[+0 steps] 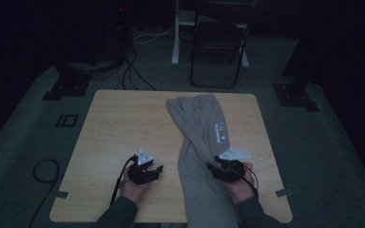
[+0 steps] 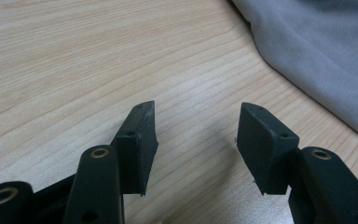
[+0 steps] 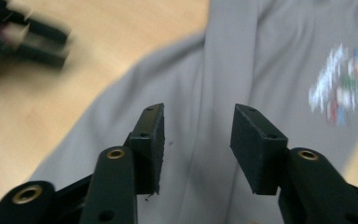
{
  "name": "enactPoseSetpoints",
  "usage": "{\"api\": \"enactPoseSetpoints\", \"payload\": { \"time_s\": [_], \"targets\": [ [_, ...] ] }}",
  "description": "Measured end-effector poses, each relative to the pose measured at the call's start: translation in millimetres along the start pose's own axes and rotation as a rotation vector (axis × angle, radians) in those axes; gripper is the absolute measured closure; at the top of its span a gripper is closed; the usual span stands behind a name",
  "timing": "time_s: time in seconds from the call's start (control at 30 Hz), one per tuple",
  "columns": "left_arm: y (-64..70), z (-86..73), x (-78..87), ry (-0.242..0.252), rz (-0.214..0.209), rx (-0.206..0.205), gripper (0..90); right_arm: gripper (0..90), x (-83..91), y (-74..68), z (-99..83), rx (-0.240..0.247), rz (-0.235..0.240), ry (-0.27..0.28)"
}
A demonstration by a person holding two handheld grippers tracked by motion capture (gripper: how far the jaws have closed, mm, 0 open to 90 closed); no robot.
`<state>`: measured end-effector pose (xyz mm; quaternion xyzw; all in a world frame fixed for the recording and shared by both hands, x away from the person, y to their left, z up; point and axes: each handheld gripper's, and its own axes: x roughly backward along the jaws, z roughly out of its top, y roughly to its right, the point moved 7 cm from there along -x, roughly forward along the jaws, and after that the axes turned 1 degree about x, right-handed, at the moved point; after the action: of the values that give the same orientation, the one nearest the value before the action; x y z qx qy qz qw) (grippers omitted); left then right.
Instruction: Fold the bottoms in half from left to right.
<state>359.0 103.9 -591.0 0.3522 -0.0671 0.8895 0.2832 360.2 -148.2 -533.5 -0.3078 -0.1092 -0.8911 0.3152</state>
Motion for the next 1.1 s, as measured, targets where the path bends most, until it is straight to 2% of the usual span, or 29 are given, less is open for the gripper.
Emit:
{"api": "enactPoseSetpoints", "payload": {
  "time_s": [0.2, 0.3, 0.4, 0.47, 0.53, 0.6, 0.63, 0.67, 0.7, 0.77, 0.83, 0.9, 1.0, 1.1],
  "targets": [
    [0.9, -0.1, -0.2, 0.002, 0.007, -0.007, 47.0, 56.4, -62.8, 4.7, 42.9, 0.042, -0.02, -0.007],
    [1.6, -0.2, -0.3, 0.0, 0.009, -0.012, 46.9, 56.0, -91.7, 4.3, 62.4, 0.089, -0.049, -0.028],
    [1.5, -0.3, -0.1, -0.002, 0.009, -0.013, 46.9, 51.6, -123.6, 6.5, 79.7, 0.124, -0.095, -0.063],
    [1.6, -0.3, -0.2, 0.0, 0.008, -0.011, 46.9, 49.7, -140.5, 9.9, 84.3, 0.123, -0.115, -0.093],
    [1.5, -0.3, -0.1, -0.001, 0.007, -0.011, 46.9, 47.9, -157.9, 13.4, 84.2, 0.124, -0.118, -0.145],
    [1.6, -0.3, -0.1, -0.001, 0.006, -0.009, 46.9, 51.8, -170.0, 18.3, 81.2, 0.141, -0.162, -0.198],
    [1.5, -0.3, -0.1, -0.001, 0.006, -0.008, 46.9, 59.2, -172.7, 21.3, 80.1, 0.134, -0.182, -0.221],
    [1.6, -0.3, -0.1, -0.001, 0.005, -0.008, 46.8, 68.6, -173.5, 24.5, 80.7, 0.121, -0.188, -0.219],
    [1.6, -0.3, -0.1, -0.001, 0.006, -0.008, 46.8, 77.4, -172.3, 27.6, 82.1, 0.105, -0.179, -0.214],
    [1.6, -0.4, -0.1, -0.001, 0.006, -0.009, 46.9, 88.1, -165.6, 36.2, 87.0, 0.059, -0.165, -0.185],
    [1.6, -0.3, -0.1, -0.001, 0.008, -0.012, 46.9, 88.7, -154.0, 47.9, 94.0, -0.019, -0.135, -0.131],
    [2.4, -0.4, -0.3, -0.001, 0.007, -0.014, 46.9, 88.9, -139.9, 65.3, 98.8, -0.097, -0.127, -0.082],
    [3.4, -0.6, -0.4, -0.002, 0.012, -0.023, 46.8, 88.8, -118.1, 97.6, 97.0, -0.189, -0.147, -0.038],
    [3.6, -0.6, -0.4, -0.005, 0.016, -0.029, 46.8, 88.8, -98.4, 132.7, 83.7, -0.269, -0.191, -0.024]
  ]
}}
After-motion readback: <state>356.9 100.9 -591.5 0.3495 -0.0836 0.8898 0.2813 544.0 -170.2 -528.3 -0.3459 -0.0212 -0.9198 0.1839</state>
